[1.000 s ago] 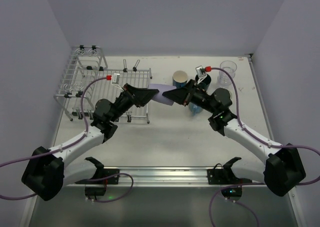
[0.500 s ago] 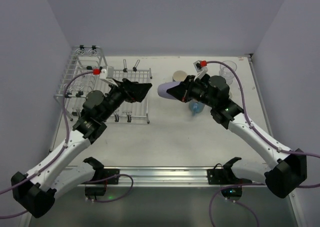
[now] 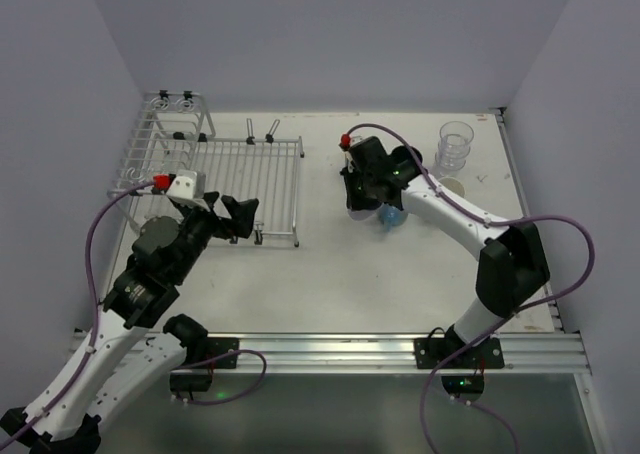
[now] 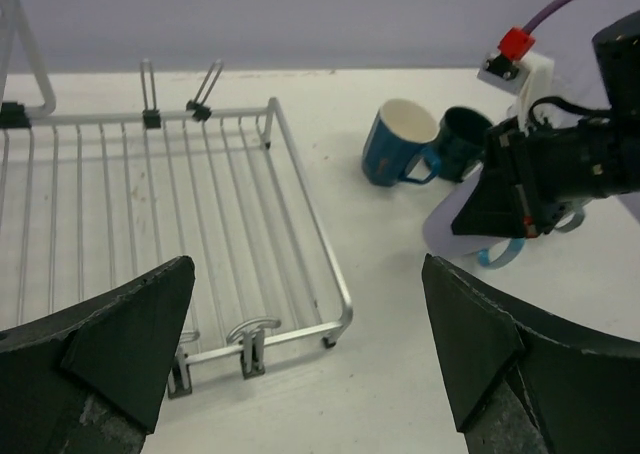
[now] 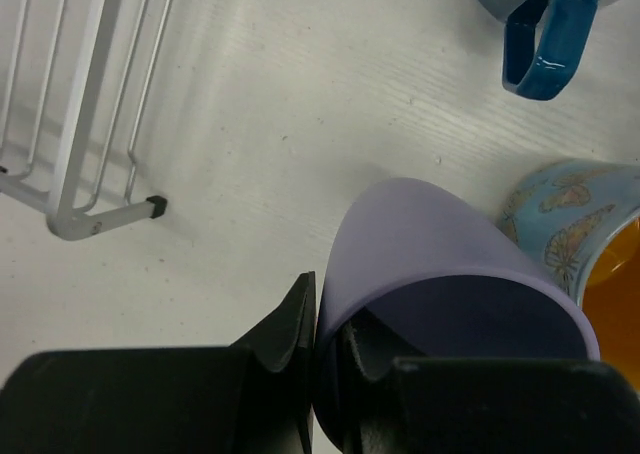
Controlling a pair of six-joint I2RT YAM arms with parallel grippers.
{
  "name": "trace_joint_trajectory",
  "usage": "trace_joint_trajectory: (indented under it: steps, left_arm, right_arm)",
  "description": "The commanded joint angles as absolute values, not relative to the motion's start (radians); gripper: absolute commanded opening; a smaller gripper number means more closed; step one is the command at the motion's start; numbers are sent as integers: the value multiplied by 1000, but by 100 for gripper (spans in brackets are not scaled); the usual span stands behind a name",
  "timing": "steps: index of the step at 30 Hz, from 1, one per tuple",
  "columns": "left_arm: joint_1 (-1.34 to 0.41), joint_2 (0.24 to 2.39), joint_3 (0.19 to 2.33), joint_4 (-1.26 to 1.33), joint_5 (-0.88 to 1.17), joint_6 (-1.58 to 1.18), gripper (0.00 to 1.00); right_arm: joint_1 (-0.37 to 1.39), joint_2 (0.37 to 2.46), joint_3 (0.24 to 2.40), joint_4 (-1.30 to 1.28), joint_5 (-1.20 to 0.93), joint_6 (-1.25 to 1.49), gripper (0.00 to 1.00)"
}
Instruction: Unload the cups from the dish rack
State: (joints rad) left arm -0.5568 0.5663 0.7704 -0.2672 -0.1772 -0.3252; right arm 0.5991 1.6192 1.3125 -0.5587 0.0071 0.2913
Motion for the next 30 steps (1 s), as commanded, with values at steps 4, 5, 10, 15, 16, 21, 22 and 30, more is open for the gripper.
trace_joint_trajectory:
  steps: [4,5,10,15,16,21,22,30]
  left_arm:
    - [-555,578,736,-341,-241,-221,100]
    - [-557,578,733,-341,-241,-219,100]
    - [-557,561,726,-342,-232,-213,100]
    - [-555,561,719,-339,-224,-213,100]
    - [-555,564,719,-339,-222,-215,100]
    - [-552,580,723,-342,-227,-215,100]
    - [-551,578,724,-342,-229,-216,100]
    - [-546,574,721,-336,-264,-224,100]
  right_arm:
    - [695,1761,1443,-677,186,232,0]
    - [701,1776,1448,-669,184,233,0]
    - [729,1859,1506,-657,189,238,0]
    - [730,1905,1505,-623,183,232,0]
    - [729,1911,1506,-624,183,230,0]
    - [729,1904,1500,-620,190,229,30]
    - [729,1881,1497,-620,192,226,35]
    - [732,1678,1462,-595,156,239,94]
